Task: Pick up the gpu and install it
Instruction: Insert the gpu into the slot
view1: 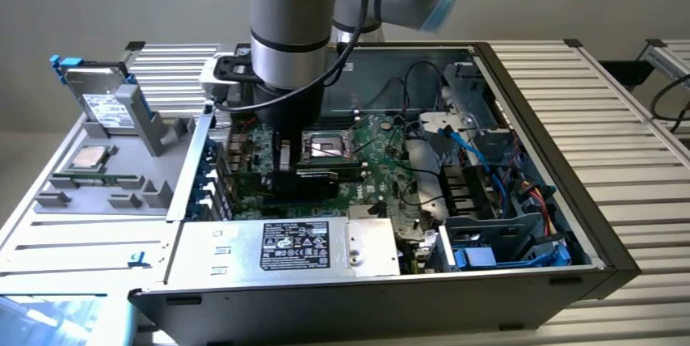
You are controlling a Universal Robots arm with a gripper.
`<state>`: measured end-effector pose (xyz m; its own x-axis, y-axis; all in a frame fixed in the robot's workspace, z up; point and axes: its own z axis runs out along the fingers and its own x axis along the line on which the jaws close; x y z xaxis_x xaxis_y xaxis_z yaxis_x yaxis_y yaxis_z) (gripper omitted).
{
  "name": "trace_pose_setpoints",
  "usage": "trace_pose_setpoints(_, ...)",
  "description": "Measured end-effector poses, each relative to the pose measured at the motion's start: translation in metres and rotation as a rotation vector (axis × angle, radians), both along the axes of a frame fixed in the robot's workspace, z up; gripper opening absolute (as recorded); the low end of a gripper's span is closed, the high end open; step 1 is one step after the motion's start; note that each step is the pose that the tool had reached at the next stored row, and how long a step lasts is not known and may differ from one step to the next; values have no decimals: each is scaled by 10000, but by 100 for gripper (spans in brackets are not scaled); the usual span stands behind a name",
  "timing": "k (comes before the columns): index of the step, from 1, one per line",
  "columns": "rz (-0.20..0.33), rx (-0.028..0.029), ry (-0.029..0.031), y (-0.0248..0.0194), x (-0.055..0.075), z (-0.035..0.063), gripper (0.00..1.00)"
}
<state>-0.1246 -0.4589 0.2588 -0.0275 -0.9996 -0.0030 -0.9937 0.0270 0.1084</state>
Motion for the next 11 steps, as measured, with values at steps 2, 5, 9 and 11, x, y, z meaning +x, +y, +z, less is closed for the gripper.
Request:
trace_pose_setpoints(2,0,0,0,0,0,90,43)
trace_pose_setpoints(5,1,-8,0,0,0,228,43)
trace_pose_setpoints(9,1,-23,-1,0,1,335,43)
trace_pose_setpoints(11,1,-25,0,0,0,335,43)
